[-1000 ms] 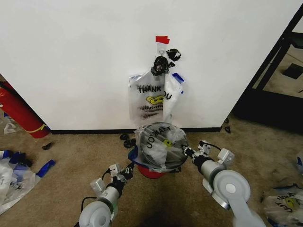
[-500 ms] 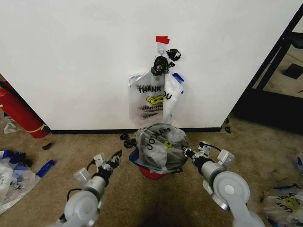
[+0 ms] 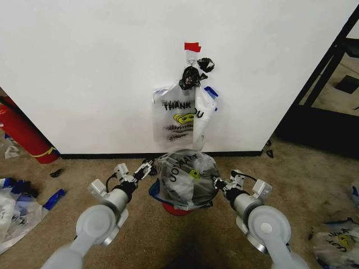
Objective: Pick up the garbage bag from the wall and place it over the trash bin.
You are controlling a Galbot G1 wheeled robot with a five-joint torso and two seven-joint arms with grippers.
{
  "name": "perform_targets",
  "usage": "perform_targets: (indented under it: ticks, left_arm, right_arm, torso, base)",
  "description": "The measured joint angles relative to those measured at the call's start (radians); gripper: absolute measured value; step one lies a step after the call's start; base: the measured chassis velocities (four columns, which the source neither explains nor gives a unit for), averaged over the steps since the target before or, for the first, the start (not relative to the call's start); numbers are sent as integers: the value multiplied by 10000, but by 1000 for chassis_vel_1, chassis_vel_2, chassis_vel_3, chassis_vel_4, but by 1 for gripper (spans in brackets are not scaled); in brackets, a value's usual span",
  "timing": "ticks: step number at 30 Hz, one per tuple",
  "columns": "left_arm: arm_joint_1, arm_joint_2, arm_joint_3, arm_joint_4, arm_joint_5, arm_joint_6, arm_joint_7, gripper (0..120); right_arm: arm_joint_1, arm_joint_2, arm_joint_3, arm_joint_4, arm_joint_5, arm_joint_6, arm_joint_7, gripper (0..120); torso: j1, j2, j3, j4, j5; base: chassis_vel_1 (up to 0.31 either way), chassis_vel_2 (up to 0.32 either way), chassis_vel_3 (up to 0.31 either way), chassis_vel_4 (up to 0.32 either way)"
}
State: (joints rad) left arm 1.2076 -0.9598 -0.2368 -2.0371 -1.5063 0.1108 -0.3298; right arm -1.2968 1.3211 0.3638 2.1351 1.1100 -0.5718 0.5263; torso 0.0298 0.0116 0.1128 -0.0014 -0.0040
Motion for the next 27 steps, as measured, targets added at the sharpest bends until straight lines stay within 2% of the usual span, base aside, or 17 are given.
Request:
perform_targets:
  ticks: [1,3,5,10,12,18,20,24,27]
  left_arm:
    - [2,1,14,18,-14,18,38,90]
    - [15,8,42,23,-22,29,136,81]
    - [16,6,52,24,-21,29,152,79]
    - [-59,-106,182,103,57,-15,206,56]
    - [-69,-118,186,113,66,-20,206,54]
    - [-37,-186,175,95,160,-75,212,27]
    - [-37,-189,174,94,178,-84,212,25]
    - [-59,-245,173,94,360,-239,204,6]
    - [-61,-252,157,78,380,-268,196,0]
  right_arm:
    - [14,-21,0,-8,6,-3,0,1]
    - [28,-37,1,-36,11,-15,0,1]
    - [30,-37,0,-44,11,-18,1,1]
    - [71,0,-68,-77,4,-26,12,1]
    - [76,3,-71,-79,4,-25,15,1]
    - [78,-15,-68,-111,0,-29,25,1]
    - [78,-14,-67,-113,1,-30,27,1]
    - [89,3,-69,-128,7,-31,54,1]
    - [100,-6,-65,-125,28,-32,76,1]
  torso:
    - [0,0,0,2,0]
    - [0,0,0,4,0]
    - [0,0,0,4,1]
    - [0,0,0,3,0]
    - [0,0,0,3,0]
    - [0,0,0,3,0]
    - [0,0,0,2,0]
    - [0,0,0,2,0]
    - [0,0,0,2,0]
  base:
    - [0,0,0,0]
    - [0,0,0,0]
    - [0,0,0,0]
    - [0,0,0,0]
    - [0,0,0,0]
    - [0,0,0,0]
    - [0,0,0,0]
    - [0,0,0,0]
    - [0,0,0,0]
